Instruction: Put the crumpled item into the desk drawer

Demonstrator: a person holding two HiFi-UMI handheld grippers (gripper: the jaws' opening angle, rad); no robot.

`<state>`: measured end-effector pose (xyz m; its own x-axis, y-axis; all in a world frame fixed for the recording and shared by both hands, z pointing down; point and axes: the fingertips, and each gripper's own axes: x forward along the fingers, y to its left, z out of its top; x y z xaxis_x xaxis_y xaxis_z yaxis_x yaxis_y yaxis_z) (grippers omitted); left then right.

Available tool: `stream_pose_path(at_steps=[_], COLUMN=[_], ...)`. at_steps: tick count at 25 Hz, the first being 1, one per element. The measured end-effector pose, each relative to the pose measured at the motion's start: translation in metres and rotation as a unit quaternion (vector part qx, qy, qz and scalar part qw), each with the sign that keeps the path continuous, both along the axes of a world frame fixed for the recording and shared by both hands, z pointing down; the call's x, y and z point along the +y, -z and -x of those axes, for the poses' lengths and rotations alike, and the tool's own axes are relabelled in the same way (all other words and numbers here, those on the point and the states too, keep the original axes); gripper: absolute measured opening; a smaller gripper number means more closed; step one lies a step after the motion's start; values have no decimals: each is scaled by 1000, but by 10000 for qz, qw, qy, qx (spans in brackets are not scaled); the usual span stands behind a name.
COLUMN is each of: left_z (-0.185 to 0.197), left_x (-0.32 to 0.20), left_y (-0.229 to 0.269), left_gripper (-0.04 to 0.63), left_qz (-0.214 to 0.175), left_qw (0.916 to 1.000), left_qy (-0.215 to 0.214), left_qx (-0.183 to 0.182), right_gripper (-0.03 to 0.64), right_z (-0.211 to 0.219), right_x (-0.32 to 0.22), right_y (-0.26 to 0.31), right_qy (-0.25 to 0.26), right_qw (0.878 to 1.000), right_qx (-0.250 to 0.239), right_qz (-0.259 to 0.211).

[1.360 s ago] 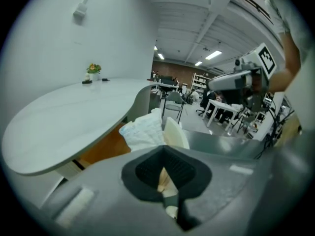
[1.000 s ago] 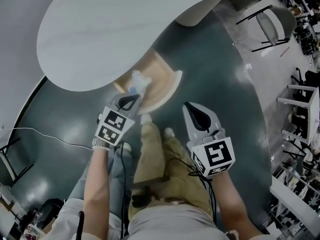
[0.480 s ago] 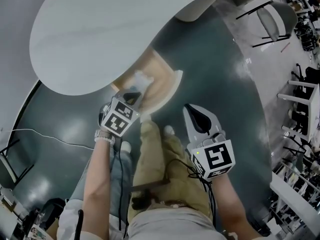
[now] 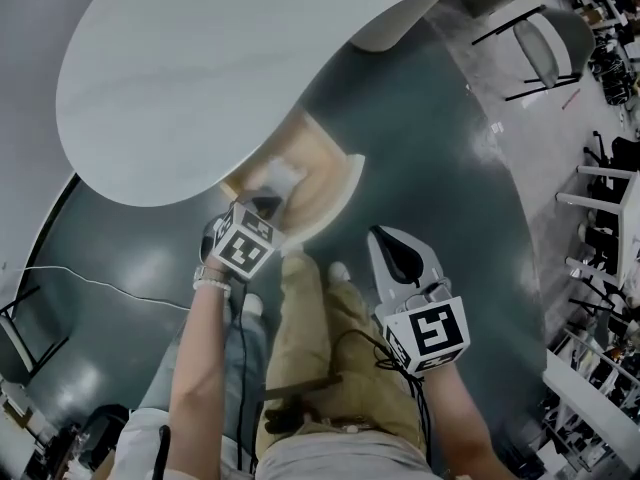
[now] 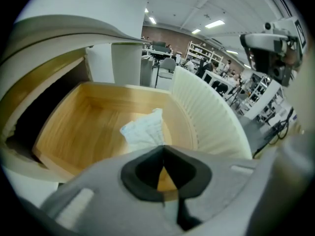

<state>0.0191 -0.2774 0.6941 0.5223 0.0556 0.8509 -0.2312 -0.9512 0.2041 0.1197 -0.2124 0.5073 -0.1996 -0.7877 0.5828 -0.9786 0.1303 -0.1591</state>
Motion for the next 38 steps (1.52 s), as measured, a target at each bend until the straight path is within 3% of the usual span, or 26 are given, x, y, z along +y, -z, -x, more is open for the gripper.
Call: stream_pose_path(at_steps=[12,19,27,38], left_z=[4,12,36,76], left_x=[-6,-12,-3,31], left_y=[3,35,91,176], left_gripper=[8,-2,-2,-2], left_qz=[-169,-542,-879,-1293], left_qw=[9992,9936,9769,9444], left_qy=[320,751,1554,2479], left_qx=[171,650,1172,1732], right_gripper=[5,5,5,5], right_z=[3,6,19,43], right_x=[6,11,16,40], right_y=[-3,0,17,62], right_qy=[120,293,697,1073], right_qw=[9999,9995,9969,9916], right_qx=[10,-4,-20,1], right_qz=[-4,-112,-359,-721])
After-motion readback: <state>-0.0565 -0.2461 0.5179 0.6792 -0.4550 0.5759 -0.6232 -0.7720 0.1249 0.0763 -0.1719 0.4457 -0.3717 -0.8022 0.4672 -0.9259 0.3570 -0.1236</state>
